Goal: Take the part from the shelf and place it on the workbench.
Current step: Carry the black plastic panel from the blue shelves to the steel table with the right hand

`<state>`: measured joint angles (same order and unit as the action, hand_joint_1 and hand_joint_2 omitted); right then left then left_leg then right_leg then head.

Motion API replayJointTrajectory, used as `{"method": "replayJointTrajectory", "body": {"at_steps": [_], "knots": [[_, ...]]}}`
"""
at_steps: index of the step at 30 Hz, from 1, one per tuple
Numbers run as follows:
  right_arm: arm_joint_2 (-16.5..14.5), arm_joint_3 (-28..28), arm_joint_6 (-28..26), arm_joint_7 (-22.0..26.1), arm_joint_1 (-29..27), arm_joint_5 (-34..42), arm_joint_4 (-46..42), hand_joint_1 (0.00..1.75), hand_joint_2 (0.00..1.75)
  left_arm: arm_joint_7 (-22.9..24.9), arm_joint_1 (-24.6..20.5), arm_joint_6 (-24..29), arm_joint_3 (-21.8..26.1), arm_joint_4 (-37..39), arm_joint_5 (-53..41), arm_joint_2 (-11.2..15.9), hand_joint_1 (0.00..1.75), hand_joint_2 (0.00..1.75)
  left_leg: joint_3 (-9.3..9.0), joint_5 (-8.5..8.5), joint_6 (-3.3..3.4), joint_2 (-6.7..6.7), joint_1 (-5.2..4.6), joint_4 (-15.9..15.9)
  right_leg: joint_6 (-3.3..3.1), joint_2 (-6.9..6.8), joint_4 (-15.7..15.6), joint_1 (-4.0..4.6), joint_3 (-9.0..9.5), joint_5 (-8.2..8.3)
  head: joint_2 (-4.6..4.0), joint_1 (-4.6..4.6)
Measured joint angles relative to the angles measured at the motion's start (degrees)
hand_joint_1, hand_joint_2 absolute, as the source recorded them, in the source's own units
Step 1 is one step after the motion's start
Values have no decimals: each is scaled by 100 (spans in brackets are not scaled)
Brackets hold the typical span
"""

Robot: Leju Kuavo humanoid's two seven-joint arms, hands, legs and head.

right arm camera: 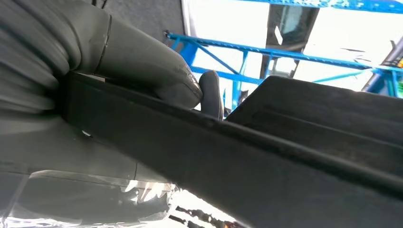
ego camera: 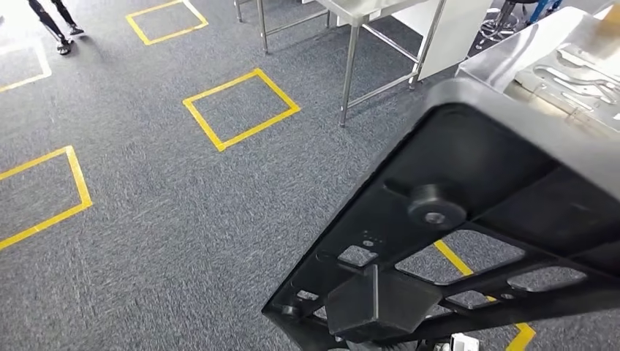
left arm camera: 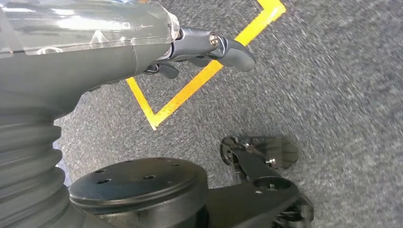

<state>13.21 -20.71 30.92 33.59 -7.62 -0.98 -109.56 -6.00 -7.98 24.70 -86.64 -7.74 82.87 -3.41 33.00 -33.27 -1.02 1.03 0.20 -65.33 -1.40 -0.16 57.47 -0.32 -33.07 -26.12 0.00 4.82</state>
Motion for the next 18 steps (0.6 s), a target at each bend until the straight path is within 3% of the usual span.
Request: {"method": "replayJointTrajectory", "body": {"at_steps": [2,3,4,6,8,11,13,14,16,18], "knots": [[-16,-4,12,-2,13,-5,20,175,175,90,9,9,10,0,24,0,0,175,385,-263,-18,-44,4,-736,-15,71,3,7,2,-5,0,0],[-29,-5,26,-8,30,-10,35,175,175,174,6,16,18,0,39,0,0,175,486,-252,-22,-49,4,-895,-17,111,6,10,8,-7,0,1],[-48,-7,51,-20,69,-17,55,175,175,267,0,27,28,0,49,0,0,175,470,-120,-19,-51,4,-815,-16,156,8,11,17,-10,0,0],[-96,-10,104,-57,221,-26,98,175,175,444,-7,45,48,0,56,0,0,175,176,340,14,-115,6,-98,-3,257,17,8,37,-17,0,-1],[-130,-9,131,-88,390,-28,138,175,175,536,1,55,64,-1,59,-3,0,175,-99,595,59,-245,10,579,42,351,46,20,15,-22,0,-1],[-143,3,182,-94,506,-27,179,175,175,469,-1,47,95,-2,63,-28,0,175,-154,613,132,-285,4,756,149,423,53,16,-38,-4,0,0],[-143,15,210,-91,529,-54,194,175,175,225,-6,15,110,-2,49,-61,0,175,-166,649,204,-227,20,802,210,341,167,8,-89,-90,0,-1],[-144,21,205,-94,532,-84,196,175,175,84,-14,-4,111,-2,29,-78,0,175,-172,664,235,-189,29,825,238,263,365,5,-179,-213,0,-1],[-148,29,174,-108,477,-171,191,175,175,-66,-38,-29,101,-2,-31,-104,0,175,-170,665,268,-119,26,834,285,118,1074,-13,-519,-565,0,-1],[-153,28,136,-135,352,-220,167,175,175,40,-49,-33,78,-2,-81,-121,0,175,-173,652,268,-46,22,832,324,83,1613,-38,-796,-711,0,-1]]}}
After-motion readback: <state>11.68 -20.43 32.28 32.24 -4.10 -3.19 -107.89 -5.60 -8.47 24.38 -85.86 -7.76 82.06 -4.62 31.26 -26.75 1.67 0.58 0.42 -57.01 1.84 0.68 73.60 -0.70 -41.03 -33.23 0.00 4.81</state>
